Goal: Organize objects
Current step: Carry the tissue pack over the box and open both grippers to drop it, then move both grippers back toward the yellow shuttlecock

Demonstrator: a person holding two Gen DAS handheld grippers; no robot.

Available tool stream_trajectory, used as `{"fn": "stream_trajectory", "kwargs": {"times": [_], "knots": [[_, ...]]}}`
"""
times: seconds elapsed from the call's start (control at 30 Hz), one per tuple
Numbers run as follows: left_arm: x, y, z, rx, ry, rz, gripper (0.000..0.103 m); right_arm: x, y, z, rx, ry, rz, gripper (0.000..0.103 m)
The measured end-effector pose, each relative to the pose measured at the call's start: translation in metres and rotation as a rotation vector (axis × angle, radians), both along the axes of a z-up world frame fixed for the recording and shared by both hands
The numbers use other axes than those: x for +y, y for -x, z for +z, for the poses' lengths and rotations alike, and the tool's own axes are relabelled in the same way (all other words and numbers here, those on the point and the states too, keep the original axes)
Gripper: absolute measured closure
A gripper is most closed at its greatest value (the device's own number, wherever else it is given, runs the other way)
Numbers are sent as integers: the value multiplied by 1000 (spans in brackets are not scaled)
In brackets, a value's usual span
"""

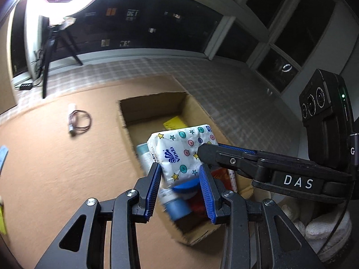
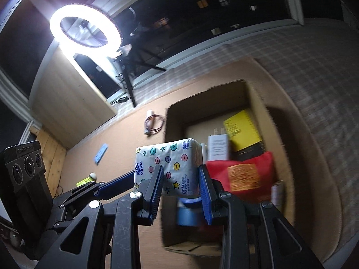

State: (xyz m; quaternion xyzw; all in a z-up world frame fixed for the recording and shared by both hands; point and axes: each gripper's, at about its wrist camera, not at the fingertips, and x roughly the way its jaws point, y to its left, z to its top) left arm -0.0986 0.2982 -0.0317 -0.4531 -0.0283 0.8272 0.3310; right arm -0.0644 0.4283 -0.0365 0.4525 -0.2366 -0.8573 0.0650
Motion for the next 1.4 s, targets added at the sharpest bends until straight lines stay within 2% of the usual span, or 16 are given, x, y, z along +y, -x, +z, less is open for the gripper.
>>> {"fn": "stream_trajectory", "kwargs": {"times": [0.2,0.23,0.3,0.37,0.57,0.87,1.17,1.4], "knots": [[27,5,-8,-6,23,-34,65,20,3,-4,-12,-12,-29,74],[29,6,-9,-10,30,-39,61,22,3,-3,-10,-23,-35,73],[32,6,-10,-8,45,-39,52,27,2,0,0,-48,-57,60],[31,5,-10,-1,49,-38,50,29,0,3,14,-52,-72,56],[6,4,-6,6,45,-8,50,21,2,6,17,-45,-66,56],[-86,1,7,12,41,109,48,-37,10,16,43,-26,22,55],[-204,-8,17,26,105,259,47,-124,24,15,56,-50,112,52],[-278,-15,24,44,155,312,46,-185,33,10,39,-85,178,51]]}}
